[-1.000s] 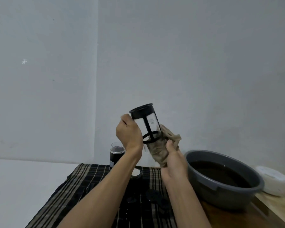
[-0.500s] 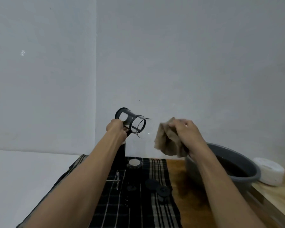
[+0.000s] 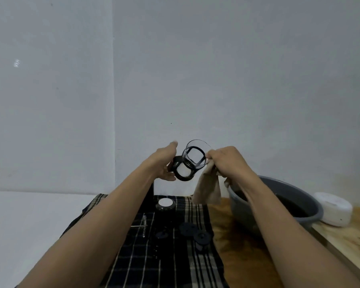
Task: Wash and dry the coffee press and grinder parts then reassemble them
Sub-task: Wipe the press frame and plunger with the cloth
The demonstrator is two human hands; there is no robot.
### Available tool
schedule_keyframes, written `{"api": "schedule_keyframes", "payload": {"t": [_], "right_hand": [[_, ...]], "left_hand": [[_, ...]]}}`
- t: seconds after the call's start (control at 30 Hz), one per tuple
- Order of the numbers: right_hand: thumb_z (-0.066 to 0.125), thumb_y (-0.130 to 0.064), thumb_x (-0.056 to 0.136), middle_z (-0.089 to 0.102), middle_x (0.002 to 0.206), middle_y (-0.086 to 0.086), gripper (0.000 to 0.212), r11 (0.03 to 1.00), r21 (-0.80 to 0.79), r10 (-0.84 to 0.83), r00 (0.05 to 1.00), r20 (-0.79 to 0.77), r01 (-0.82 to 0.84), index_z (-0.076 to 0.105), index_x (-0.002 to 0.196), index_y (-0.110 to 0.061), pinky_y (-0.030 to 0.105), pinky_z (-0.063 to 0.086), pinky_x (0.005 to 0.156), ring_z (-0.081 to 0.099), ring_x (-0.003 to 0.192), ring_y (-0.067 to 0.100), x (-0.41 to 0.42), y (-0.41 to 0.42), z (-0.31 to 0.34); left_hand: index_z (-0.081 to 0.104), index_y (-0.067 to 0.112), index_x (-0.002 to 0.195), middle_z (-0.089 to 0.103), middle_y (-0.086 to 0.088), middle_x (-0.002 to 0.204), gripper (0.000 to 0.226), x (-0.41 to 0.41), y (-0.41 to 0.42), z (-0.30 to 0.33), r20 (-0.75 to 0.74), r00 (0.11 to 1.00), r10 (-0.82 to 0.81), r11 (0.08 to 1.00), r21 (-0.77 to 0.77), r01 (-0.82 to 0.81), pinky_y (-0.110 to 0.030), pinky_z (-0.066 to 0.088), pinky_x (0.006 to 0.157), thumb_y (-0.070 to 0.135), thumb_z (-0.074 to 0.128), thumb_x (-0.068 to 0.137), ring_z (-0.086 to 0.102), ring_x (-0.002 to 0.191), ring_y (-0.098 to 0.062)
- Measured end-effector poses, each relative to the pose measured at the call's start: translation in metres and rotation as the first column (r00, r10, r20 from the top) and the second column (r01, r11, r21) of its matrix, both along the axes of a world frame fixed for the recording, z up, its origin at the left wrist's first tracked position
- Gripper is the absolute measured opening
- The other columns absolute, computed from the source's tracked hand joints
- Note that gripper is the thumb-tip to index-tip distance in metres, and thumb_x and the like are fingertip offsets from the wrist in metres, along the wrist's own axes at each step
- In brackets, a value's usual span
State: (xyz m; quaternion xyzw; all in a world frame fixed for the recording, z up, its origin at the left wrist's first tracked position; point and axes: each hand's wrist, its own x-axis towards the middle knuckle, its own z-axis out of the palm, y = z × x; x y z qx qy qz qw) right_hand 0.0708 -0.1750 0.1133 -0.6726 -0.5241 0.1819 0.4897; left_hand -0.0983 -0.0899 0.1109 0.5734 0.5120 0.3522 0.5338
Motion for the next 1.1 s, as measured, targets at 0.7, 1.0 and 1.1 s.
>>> {"api": "schedule_keyframes", "payload": {"t": [0.7, 1.0, 1.1], "right_hand": [[0.061, -0.027, 0.090, 0.051, 0.062, 0.008, 0.022, 0.950, -0.311, -0.046, 0.999, -0.026, 0.036, 0.058, 0.077, -0.009, 0.020, 0.032, 0.043, 0.041, 0.048, 0.020, 0.041, 0.095, -0.050], [0.062, -0.030, 0.094, 0.060, 0.076, 0.008, 0.025, 0.916, -0.398, -0.037, 0.999, 0.028, 0.045, 0.059, 0.079, -0.010, 0.027, 0.039, 0.053, 0.053, 0.062, 0.020, 0.048, 0.136, -0.091], [0.063, -0.034, 0.092, 0.068, 0.090, 0.011, 0.027, 0.908, -0.415, -0.038, 0.998, 0.046, 0.054, 0.065, 0.087, -0.008, 0.030, 0.042, 0.058, 0.060, 0.072, 0.023, 0.049, 0.146, -0.103]], "left_hand": [[0.069, -0.004, 0.106, 0.069, -0.014, 0.104, 0.040, 0.045, 0.088, -0.066, -0.200, 0.976, -0.083, 0.980, 0.160, 0.116, -0.049, 0.065, 0.076, 0.034, 0.070, 0.090, 0.069, 0.077, -0.028], [0.066, 0.000, 0.108, 0.072, -0.015, 0.105, 0.044, 0.056, 0.127, -0.106, -0.381, 0.918, -0.111, 0.984, 0.090, 0.157, -0.048, 0.063, 0.085, 0.040, 0.066, 0.089, 0.077, 0.078, -0.033], [0.066, -0.001, 0.111, 0.074, -0.016, 0.107, 0.047, 0.058, 0.135, -0.116, -0.435, 0.893, -0.114, 0.983, 0.079, 0.164, -0.045, 0.062, 0.088, 0.042, 0.065, 0.093, 0.077, 0.078, -0.032]]}}
